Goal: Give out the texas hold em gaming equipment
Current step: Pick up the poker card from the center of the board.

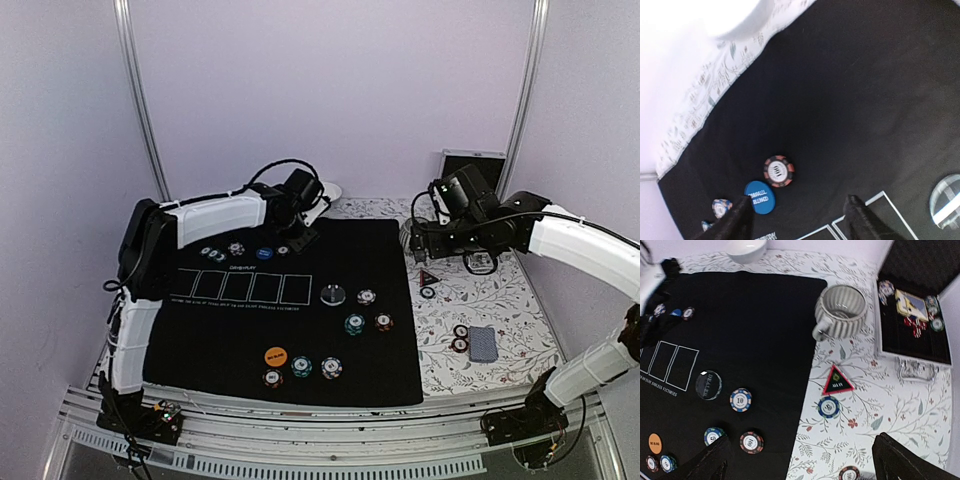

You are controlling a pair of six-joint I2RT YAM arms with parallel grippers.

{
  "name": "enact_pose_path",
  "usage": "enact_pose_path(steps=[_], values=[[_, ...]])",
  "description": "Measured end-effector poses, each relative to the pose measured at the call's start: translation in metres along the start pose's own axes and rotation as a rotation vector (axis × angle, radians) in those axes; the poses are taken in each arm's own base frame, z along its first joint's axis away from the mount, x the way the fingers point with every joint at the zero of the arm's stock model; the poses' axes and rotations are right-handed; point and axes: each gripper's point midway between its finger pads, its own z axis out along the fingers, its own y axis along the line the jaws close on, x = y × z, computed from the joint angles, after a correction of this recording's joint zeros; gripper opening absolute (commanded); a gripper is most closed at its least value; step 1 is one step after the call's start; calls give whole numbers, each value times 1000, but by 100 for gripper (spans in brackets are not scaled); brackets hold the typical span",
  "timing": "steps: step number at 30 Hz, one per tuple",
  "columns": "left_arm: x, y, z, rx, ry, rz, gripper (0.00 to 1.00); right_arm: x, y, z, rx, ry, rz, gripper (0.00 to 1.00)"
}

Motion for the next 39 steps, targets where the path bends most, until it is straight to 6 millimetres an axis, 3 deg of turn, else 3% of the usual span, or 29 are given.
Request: enact_pose_path(steps=[3,6,11,15,18,22,27,34,39], values=[[-14,12,-36,43,-50,-58,82,18,-22,7,37,84,85,99],[-22,22,-75,105,-107,-124,88,56,-40,14,90,209,143,99],[-12,31,-145,267,-206,-243,92,115,-70,13,176,376,232,99],[-10,41,-186,403,-322,-367,92,147,-88,8,199,439,322,99],[-5,52,-192,465,-373,-466,92,161,-99,5,206,457,396,99],[18,54,-165,506,-339,-572,92,181,-112,4,221,488,487,99],[44,50,-146,558,-278,-646,92,206,-109,5,200,555,557,99],[36,71,-164,570,-362,-679,93,238,-108,11,242,662,585,99],[31,77,-173,587,-401,-683,93,246,-110,12,260,684,587,99]])
